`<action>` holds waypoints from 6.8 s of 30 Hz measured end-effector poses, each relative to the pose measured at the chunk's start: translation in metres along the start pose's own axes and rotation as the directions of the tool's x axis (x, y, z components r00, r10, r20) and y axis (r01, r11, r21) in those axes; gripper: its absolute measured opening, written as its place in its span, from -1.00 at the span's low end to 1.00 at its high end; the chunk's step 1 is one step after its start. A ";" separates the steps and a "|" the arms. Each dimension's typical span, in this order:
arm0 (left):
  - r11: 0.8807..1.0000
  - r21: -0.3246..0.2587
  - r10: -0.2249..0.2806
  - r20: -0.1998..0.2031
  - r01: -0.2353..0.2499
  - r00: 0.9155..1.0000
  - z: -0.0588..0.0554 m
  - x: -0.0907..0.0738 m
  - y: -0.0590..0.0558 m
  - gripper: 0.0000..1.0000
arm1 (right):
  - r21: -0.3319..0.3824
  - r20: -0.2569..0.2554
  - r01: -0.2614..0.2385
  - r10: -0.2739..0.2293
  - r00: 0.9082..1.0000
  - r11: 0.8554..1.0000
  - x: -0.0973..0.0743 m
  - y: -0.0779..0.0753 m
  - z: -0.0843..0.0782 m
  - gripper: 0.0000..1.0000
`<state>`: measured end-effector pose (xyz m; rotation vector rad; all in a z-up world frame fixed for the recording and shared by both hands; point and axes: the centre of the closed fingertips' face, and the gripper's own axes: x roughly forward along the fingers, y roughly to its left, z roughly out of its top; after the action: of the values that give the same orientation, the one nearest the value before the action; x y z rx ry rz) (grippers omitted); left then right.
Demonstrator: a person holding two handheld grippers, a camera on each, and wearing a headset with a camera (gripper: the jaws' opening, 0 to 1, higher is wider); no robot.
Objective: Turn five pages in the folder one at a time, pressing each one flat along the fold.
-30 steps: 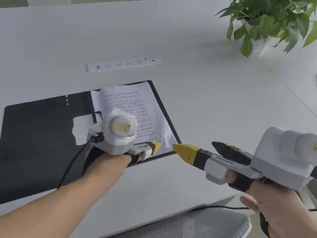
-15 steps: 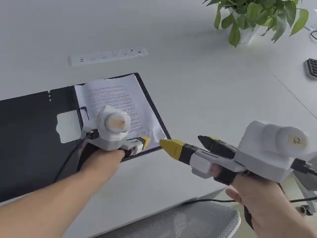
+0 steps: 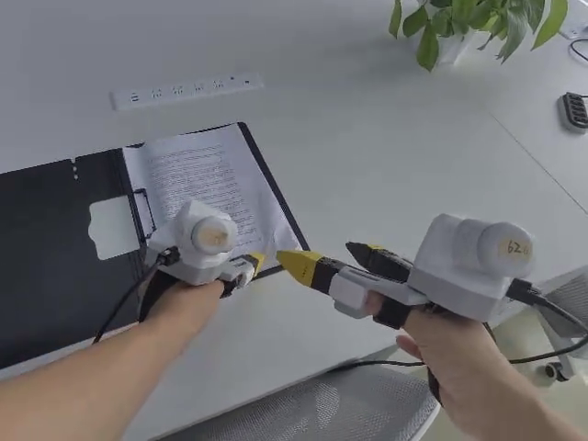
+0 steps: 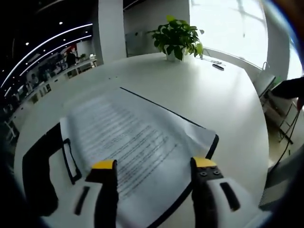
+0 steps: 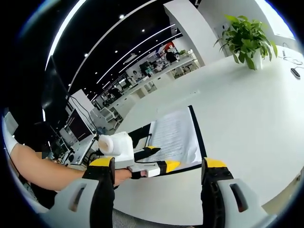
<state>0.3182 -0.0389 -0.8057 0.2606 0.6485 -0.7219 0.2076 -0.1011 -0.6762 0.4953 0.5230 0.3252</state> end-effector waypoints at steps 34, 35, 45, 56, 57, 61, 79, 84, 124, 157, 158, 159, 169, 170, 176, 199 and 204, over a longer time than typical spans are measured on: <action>0.999 0.031 -0.011 0.043 0.009 0.999 0.004 0.009 0.000 -0.64 | -0.018 -0.085 0.025 -0.026 0.996 1.000 0.061 -0.035 -0.024 0.25; 0.999 0.032 -0.009 0.043 0.008 0.999 0.004 0.008 0.001 -0.66 | -0.011 -0.084 0.023 -0.024 0.996 1.000 0.065 -0.037 -0.024 0.24; 0.999 0.039 0.000 0.045 -0.002 0.999 0.005 0.007 0.003 -0.75 | 0.008 -0.134 0.043 -0.042 0.990 0.999 0.089 -0.053 -0.034 0.15; 1.000 0.029 0.009 0.049 -0.011 0.999 0.004 0.007 0.003 -0.76 | 0.078 -0.134 0.066 -0.056 0.989 0.995 0.109 -0.064 -0.036 -0.16; 1.000 0.025 0.010 0.049 -0.011 0.999 0.004 0.007 0.003 -0.76 | 0.082 -0.136 0.070 -0.058 0.989 0.994 0.110 -0.065 -0.037 -0.18; 1.000 0.024 0.014 0.048 -0.015 0.999 0.004 0.007 0.003 -0.76 | 0.105 -0.140 0.095 -0.080 0.987 0.990 0.111 -0.072 -0.040 -0.43; 1.000 0.010 0.023 0.044 -0.023 0.999 0.004 0.007 0.003 -0.76 | 0.153 -0.138 0.126 -0.105 0.985 0.980 0.110 -0.078 -0.041 -1.00; 1.000 -0.016 0.023 0.040 -0.022 0.999 0.003 0.005 0.004 -0.76 | 0.167 -0.132 0.122 -0.101 0.986 0.978 0.110 -0.077 -0.038 -1.00; 0.990 -0.129 0.090 0.209 -0.064 0.974 0.023 -0.148 0.068 -0.62 | 0.054 0.012 -0.168 0.168 0.986 0.984 0.100 0.065 0.005 -1.00; 0.925 -0.317 0.278 0.194 -0.208 0.941 -0.056 -0.259 0.152 -0.60 | 0.034 -0.178 -0.284 0.286 0.942 0.958 0.176 0.174 -0.070 -1.00; 0.923 -0.318 0.284 0.192 -0.214 0.939 -0.058 -0.262 0.154 -0.60 | 0.026 -0.188 -0.281 0.281 0.941 0.959 0.179 0.176 -0.075 -1.00; 0.922 -0.322 0.286 0.190 -0.215 0.939 -0.060 -0.263 0.155 -0.60 | 0.021 -0.196 -0.281 0.280 0.940 0.959 0.182 0.177 -0.078 -1.00; 0.903 -0.358 0.313 0.165 -0.239 0.935 -0.079 -0.276 0.168 -0.62 | 0.008 -0.282 -0.288 0.278 0.918 0.958 0.210 0.187 -0.114 -1.00; 0.902 -0.358 0.316 0.161 -0.243 0.935 -0.081 -0.277 0.169 -0.62 | 0.010 -0.285 -0.290 0.281 0.917 0.957 0.212 0.188 -0.116 -1.00; 0.890 -0.378 0.328 0.144 -0.255 0.934 -0.091 -0.278 0.177 -0.63 | 0.002 -0.333 -0.293 0.277 0.901 0.956 0.224 0.192 -0.135 -1.00; 0.884 -0.395 0.310 0.099 -0.249 0.945 -0.105 -0.257 0.181 -0.63 | 0.017 -0.446 -0.287 0.264 0.855 0.958 0.245 0.188 -0.178 -0.86; 0.887 -0.391 0.301 0.084 -0.246 0.950 -0.107 -0.249 0.179 -0.64 | 0.057 -0.440 -0.295 0.289 0.850 0.954 0.243 0.188 -0.179 -0.79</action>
<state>0.2502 0.2694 -0.7310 -0.0559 0.5852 -0.3279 0.2775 0.2222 -0.8076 0.4894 0.8938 0.7472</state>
